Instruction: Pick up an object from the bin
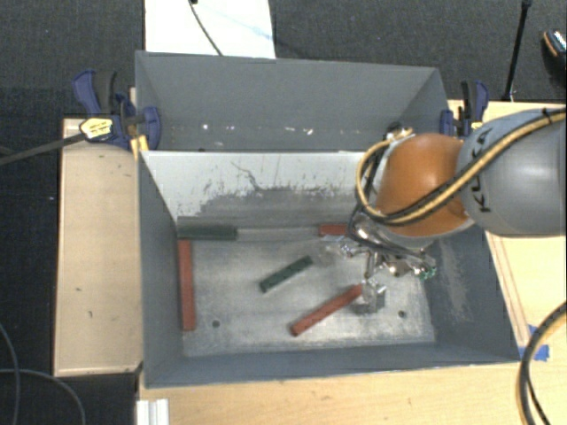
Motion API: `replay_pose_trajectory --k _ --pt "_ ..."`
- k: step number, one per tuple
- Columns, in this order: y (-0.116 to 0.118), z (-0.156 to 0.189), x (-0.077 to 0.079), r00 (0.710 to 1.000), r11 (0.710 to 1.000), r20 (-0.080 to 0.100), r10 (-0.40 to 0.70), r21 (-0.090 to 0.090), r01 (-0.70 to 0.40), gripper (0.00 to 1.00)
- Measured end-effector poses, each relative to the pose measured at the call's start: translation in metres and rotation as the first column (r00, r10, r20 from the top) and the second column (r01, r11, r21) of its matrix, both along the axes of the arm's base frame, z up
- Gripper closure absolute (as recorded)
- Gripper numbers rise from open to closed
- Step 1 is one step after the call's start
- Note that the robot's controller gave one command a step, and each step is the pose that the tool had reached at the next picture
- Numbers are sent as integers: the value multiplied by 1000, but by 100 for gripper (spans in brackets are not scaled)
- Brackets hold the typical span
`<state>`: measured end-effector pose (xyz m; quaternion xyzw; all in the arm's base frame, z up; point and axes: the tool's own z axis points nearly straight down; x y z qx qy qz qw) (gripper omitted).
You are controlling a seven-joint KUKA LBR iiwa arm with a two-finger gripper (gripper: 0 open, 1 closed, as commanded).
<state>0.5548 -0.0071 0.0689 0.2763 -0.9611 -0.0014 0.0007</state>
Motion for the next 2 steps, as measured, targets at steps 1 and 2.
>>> replay_pose_trajectory --k 1,2 --pt "-1 2 1 1000 1000 4 -1 -1 1 100" --pt "14 167 -10 995 995 13 -102 -1 102 100"
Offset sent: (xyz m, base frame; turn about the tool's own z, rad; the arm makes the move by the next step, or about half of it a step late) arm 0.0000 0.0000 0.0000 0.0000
